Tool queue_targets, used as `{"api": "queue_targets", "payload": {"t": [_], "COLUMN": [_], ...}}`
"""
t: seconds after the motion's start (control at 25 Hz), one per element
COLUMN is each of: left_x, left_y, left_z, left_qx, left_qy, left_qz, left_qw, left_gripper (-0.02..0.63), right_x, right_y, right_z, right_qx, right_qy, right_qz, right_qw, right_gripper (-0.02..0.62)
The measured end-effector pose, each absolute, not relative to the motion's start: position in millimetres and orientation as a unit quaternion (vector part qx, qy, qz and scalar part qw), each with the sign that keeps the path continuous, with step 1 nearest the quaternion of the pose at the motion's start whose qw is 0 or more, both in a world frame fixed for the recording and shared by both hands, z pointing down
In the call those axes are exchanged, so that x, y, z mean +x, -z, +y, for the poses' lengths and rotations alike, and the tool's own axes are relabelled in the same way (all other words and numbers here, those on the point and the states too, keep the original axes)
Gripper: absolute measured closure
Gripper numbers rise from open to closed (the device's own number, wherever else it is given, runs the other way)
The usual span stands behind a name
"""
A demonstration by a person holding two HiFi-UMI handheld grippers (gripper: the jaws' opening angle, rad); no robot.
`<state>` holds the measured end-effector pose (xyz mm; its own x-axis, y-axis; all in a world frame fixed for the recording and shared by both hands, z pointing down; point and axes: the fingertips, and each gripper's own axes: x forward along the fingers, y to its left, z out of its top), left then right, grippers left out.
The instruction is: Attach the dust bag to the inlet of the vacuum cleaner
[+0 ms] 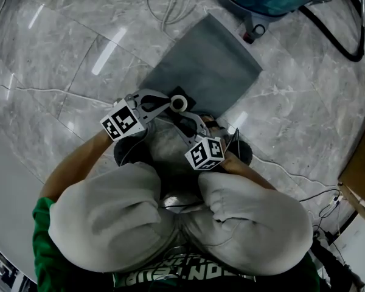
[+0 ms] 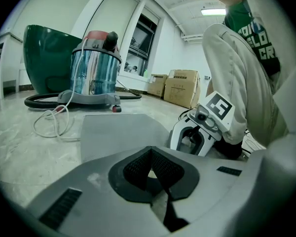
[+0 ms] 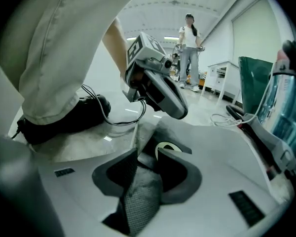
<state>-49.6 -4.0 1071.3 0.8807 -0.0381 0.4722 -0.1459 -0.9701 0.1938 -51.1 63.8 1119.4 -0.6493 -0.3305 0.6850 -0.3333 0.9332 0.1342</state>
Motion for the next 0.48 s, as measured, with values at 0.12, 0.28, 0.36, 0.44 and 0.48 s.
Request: {"api": "queue_targets", "payload": {"t": [0.12,0.28,0.36,0.44,0.48], "left_x": [-50,-46,-43,-40,-39], "left_y": [-1070,-1064,-1058,-1052,-1049], "left_z": [-6,-18,-27,-39,-44], "left_qx": [0.963,0.965,0.966,0.967,0.967], "left_qy": [-0.242,-0.241,-0.238,-0.235,-0.235], "left_qz": [-0.047,-0.049,-0.053,-0.057,-0.058], "left_qw": [0.107,0.095,0.087,0.08,0.077], "left_gripper": [0.603,0.603,0.603,0.603,0.603], "right_x": [-50,-41,-32,-22,-18], "right_y": [-1105,-1081,-1069,-1060,-1057], "right_z": [60,47,36,23,16], "right_qx": [0.204,0.245,0.271,0.296,0.305], "right_qy": [0.005,0.008,0.006,-0.008,-0.019], "right_qz": [-0.91,-0.912,-0.91,-0.906,-0.905], "right_qw": [0.36,0.33,0.314,0.302,0.296], "right_gripper": [0.474,0.474,0.474,0.477,0.479]}}
